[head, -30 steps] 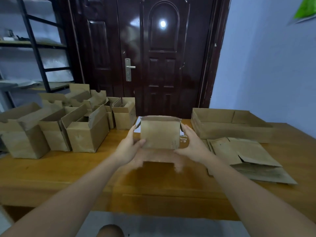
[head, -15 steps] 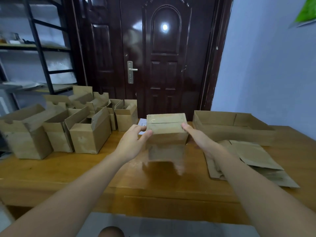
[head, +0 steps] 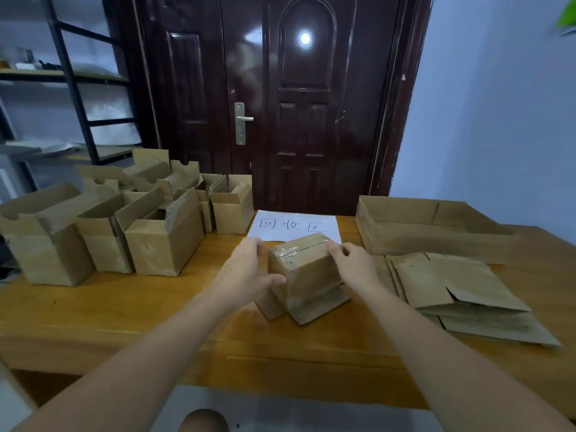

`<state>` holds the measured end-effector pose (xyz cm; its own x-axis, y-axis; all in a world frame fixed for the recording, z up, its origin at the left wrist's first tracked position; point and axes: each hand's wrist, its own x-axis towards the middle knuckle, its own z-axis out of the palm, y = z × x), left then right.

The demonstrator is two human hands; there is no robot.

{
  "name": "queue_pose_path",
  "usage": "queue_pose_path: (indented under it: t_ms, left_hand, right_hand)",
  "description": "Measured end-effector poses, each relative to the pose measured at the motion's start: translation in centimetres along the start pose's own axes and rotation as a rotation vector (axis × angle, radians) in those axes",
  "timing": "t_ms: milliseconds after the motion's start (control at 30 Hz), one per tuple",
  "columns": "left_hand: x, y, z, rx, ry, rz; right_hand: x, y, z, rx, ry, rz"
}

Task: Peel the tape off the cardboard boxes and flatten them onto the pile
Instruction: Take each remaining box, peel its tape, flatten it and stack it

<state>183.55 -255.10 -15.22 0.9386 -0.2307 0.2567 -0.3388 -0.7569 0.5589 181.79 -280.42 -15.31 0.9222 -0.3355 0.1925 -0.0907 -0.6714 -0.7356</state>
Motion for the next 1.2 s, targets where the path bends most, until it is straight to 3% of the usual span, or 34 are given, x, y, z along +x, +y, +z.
queue_pose_path:
  t_ms: [133,200,333,433,600,733,900,1200]
  left_hand:
    - [-0.2,0.7,0.0,0.119,-0.072,0.266]
    - [-0.5,1.3,0.2,0.217,-0.091,0.363]
    - [-0.9,2.2,1.6,0.374,0.070,0.350]
    - [-0.7,2.7,2.5,0.413,0.168,0.383]
    - [-1.2,2.7,2.4,0.444,0.074,0.405]
    - [-1.4,2.4,1.7,0.419,0.017,0.420]
    - [-2.8,1.6,1.9,0.425,0.077,0.520]
    - [-3.4,1.7,3.8,0.299,0.159,0.439]
  right_hand:
    - [0.6,-0.4,1.4,0.199,-0.157,0.053]
    - [0.8,-0.8,2.0,0.230,-0.154,-0.024]
    - [0.2,-1.6,0.7,0.021,-0.032,-0.450]
    - [-1.4,-1.6,-1.5,-0.149,-0.132,-0.685]
    - [-4.4,-1.3,-2.3,-0.343,-0.239,-0.719]
    - [-5.4,-0.9,-1.6,-0.461,-0.171,-0.716]
    - [-6.0,-0.6,-1.2,-0.451,-0.116,-0.704]
    - [-6.1,-0.3,-0.2,-0.413,-0.053,-0.713]
